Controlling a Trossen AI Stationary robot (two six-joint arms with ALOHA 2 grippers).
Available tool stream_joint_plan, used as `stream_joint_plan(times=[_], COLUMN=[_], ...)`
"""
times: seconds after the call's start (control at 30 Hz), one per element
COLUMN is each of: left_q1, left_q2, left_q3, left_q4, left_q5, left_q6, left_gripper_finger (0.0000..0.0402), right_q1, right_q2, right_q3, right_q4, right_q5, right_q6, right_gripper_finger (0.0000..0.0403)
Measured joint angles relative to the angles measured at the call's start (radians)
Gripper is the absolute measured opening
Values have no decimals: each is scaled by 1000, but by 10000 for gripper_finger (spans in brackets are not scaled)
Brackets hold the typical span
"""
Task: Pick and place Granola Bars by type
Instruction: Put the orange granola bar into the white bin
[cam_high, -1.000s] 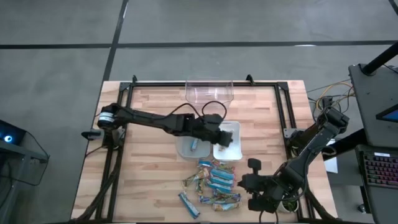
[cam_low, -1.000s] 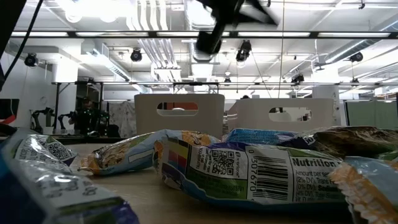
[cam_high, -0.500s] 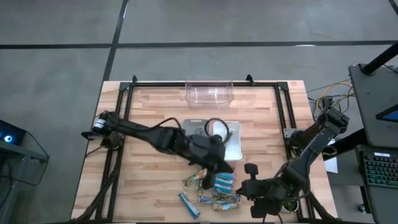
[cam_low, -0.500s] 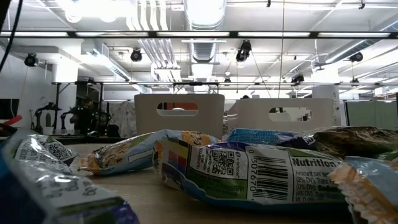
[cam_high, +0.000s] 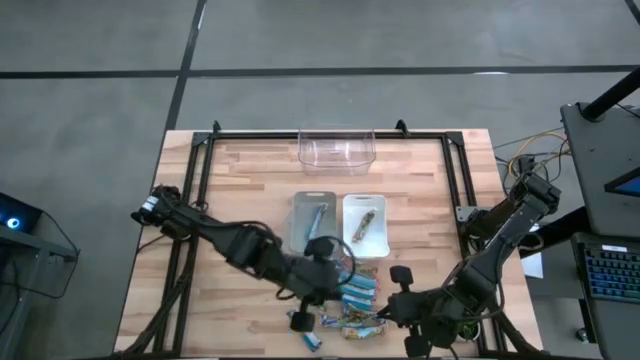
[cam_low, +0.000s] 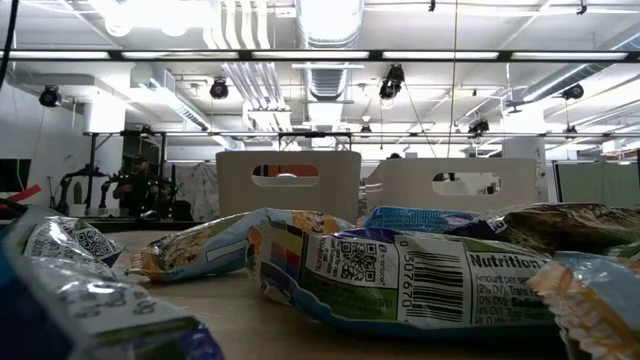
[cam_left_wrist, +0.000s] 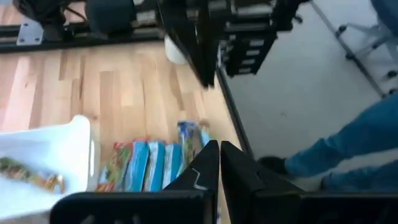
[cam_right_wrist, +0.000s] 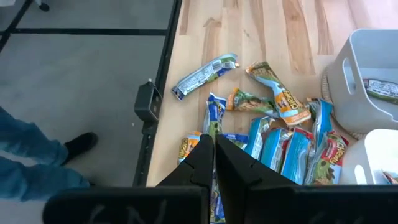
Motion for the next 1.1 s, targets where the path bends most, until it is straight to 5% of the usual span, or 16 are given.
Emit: stream_joint_plan(times=[0.3, 0.8, 1.1], left_q1=[-32, -30, -30], left_q2=[-118, -573, -740], left_q3=[-80, -663, -861], left_q4=[-92, 261, 285], left_q5=[-100, -191, -205], left_q6=[-1, -104, -110], left_gripper_finger=[0, 0, 0], right_q1=[2, 6, 6], right_q2=[0, 1, 30], right_q3=[17, 81, 81], right_q4=[2, 6, -30], right_q5=[1, -1, -77], right_q6=[0, -7, -2], right_gripper_finger=[8, 8, 9])
